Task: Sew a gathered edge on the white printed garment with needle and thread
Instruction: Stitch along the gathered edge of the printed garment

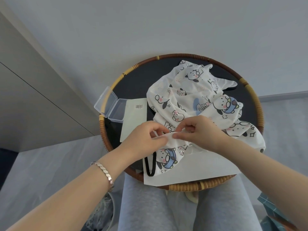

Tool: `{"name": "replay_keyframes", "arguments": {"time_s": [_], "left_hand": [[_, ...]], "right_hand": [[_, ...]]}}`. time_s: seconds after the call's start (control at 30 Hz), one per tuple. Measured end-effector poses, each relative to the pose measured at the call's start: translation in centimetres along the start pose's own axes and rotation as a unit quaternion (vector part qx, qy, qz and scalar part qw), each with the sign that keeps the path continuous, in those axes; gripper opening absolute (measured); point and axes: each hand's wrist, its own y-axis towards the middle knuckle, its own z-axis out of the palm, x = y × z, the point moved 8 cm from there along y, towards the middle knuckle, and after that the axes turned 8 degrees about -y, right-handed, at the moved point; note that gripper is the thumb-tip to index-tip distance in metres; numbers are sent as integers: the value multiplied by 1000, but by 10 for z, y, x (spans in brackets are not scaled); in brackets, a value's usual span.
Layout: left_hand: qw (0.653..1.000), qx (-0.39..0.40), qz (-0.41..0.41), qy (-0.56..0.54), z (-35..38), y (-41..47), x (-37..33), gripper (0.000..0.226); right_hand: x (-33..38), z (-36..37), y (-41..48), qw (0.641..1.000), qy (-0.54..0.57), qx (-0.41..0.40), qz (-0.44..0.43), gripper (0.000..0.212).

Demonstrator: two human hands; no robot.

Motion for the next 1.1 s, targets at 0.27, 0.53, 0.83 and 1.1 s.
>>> {"name": "replay_keyframes", "arguments": {"time_s": [0.27, 0.53, 0.83, 1.1], "left_hand": [[992, -48, 11, -112, 4, 2, -6, 5], [977, -112, -31, -176, -4, -1, 4, 14], [978, -133, -32, -155, -8, -1, 4, 13], [980, -137, -28, -138, -7, -2, 3, 11]], "right_hand": [[5, -8, -7, 1000, 12, -26, -3, 10], [-13, 2, -26, 958, 239, -95, 129, 28], [2, 23, -42, 978, 167, -25, 121, 15], [1, 24, -40, 979, 159, -24, 124, 14]]}}
